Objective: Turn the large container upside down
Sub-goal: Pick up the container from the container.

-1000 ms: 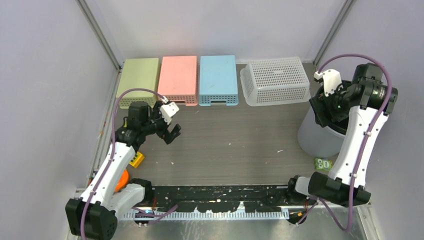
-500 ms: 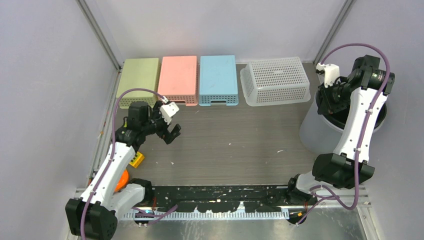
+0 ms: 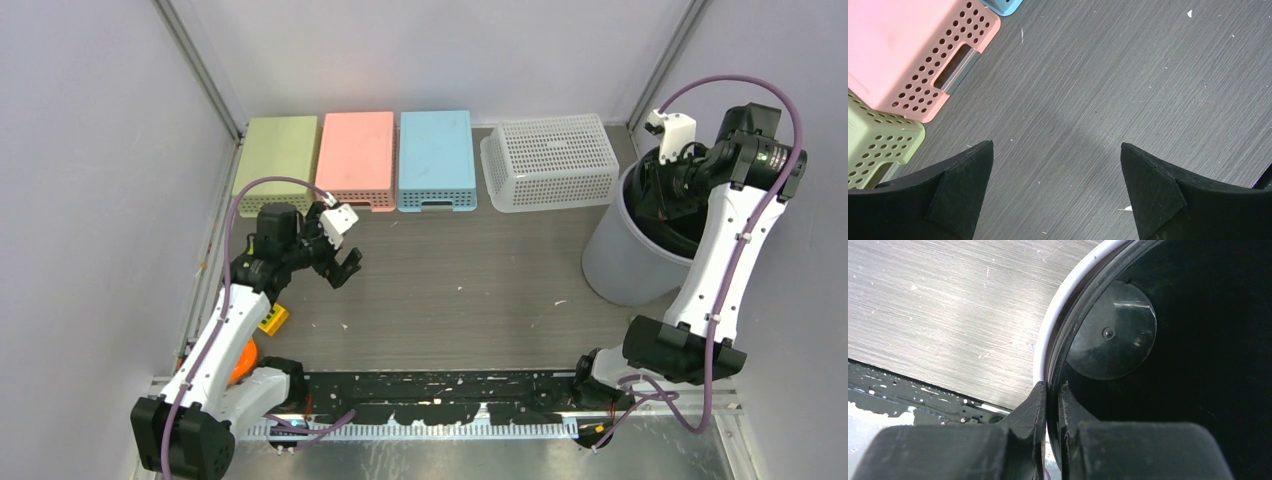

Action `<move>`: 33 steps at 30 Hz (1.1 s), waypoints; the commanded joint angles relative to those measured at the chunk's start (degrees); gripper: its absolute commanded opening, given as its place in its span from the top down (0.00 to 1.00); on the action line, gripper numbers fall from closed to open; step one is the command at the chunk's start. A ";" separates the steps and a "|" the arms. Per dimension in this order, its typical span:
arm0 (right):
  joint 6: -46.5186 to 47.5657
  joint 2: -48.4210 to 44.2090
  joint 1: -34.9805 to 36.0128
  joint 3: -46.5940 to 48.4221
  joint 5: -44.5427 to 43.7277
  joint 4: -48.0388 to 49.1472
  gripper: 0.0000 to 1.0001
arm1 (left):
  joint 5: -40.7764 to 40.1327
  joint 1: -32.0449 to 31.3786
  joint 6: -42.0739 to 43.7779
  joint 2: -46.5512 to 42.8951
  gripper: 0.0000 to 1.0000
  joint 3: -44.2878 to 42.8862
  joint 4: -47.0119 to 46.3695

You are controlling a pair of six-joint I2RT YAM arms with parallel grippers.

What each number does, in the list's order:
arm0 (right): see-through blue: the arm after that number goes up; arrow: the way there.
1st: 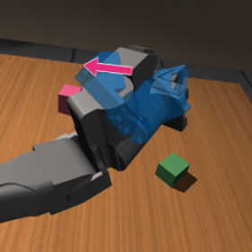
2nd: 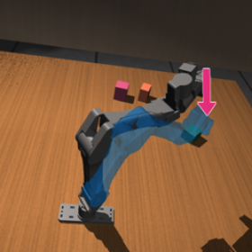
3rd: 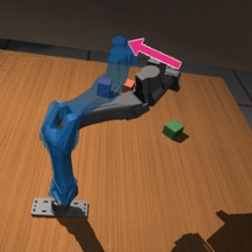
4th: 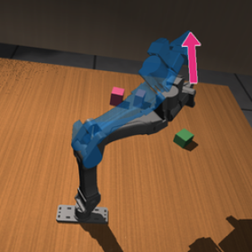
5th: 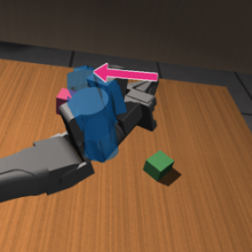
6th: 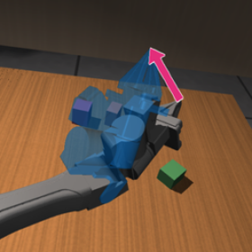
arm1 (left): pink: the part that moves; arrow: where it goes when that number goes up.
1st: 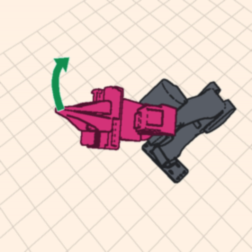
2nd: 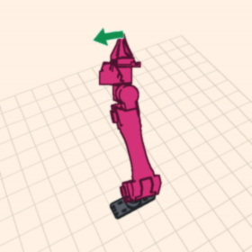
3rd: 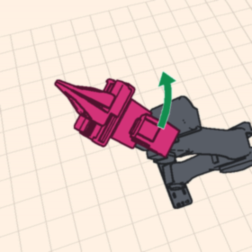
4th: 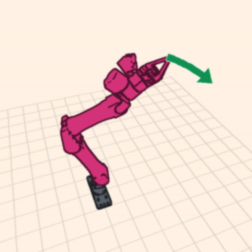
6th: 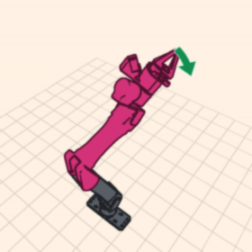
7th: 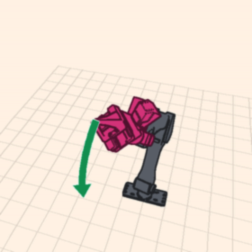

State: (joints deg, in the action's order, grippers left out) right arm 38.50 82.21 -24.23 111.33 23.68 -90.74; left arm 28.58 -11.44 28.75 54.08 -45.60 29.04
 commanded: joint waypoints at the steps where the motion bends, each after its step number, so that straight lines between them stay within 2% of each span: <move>1: -3.36 -3.73 0.14 2.42 2.65 4.61 0.99 | 1.20 0.41 -0.25 -0.87 0.00 -0.21 -1.17; 6: -4.49 -8.45 0.12 3.26 -0.91 11.44 0.99 | 1.16 0.45 -0.25 -0.52 0.00 -0.36 -1.19; 20: -5.67 -9.56 0.15 13.17 -1.44 14.30 0.99 | 1.12 0.46 -0.21 -1.03 0.00 -0.19 -1.10; 33: -7.43 -12.51 0.14 22.95 -1.83 20.93 1.00 | 1.08 0.45 -0.06 -1.04 0.00 -0.12 -1.22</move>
State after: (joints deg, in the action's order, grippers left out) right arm 31.14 72.73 -24.23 129.95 21.06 -80.99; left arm 28.58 -11.44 28.75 54.08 -45.60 29.04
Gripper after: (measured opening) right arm 0.136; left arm 0.996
